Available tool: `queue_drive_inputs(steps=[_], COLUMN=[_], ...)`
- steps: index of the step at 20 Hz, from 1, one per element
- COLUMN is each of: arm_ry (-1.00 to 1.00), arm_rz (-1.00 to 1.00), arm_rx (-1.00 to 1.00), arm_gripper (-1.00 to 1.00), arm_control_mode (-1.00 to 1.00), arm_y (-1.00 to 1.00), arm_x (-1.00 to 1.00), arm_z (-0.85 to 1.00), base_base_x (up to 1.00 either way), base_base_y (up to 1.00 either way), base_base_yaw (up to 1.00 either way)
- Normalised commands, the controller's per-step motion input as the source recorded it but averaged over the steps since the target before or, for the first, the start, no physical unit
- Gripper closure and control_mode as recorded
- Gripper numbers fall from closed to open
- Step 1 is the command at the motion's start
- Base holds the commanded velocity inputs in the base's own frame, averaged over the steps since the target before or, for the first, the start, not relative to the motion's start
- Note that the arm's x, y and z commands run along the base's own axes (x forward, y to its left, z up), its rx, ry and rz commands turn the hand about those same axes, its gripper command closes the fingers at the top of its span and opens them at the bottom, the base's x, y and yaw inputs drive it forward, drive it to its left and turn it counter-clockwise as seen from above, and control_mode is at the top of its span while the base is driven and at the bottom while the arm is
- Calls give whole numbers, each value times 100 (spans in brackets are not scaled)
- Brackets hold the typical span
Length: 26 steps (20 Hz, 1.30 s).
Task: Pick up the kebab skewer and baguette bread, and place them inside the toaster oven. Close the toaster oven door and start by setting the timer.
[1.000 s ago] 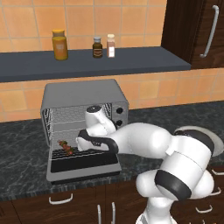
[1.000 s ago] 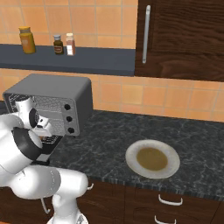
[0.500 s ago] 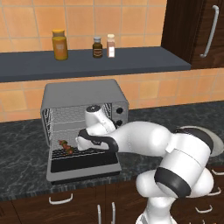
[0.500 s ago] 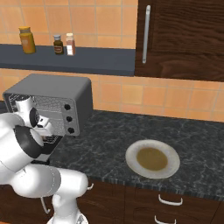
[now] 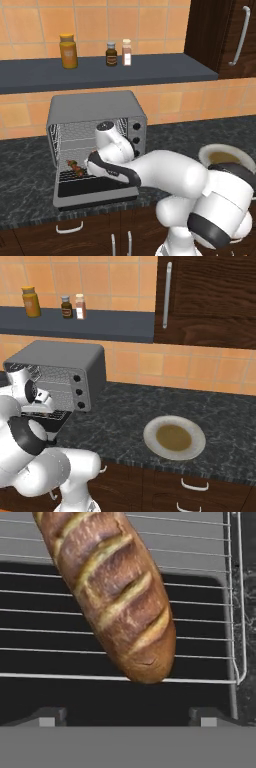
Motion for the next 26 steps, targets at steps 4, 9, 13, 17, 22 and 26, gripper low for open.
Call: queue_drive_inputs(steps=[4,9,13,17,22,26], arm_ry=[-5,0,0,-2,-5,-2], arm_rz=[-10,-23,-23,-15,-4,-2], arm_rx=[3,7,10,6,0,0], arm_gripper=[-100,-100,-100,-100,-100,-100], arm_control_mode=[-100,-100,-100,-100,-100,-100], arm_y=[0,7,3,6,24,8], arm_x=[-76,-37,20,41,40,37], arm_z=[0,-16,-34,-25,-7,-8], base_base_x=[0,0,0,0,0,0], base_base_y=[0,0,0,0,0,0], base_base_yaw=[0,0,0,0,0,0])
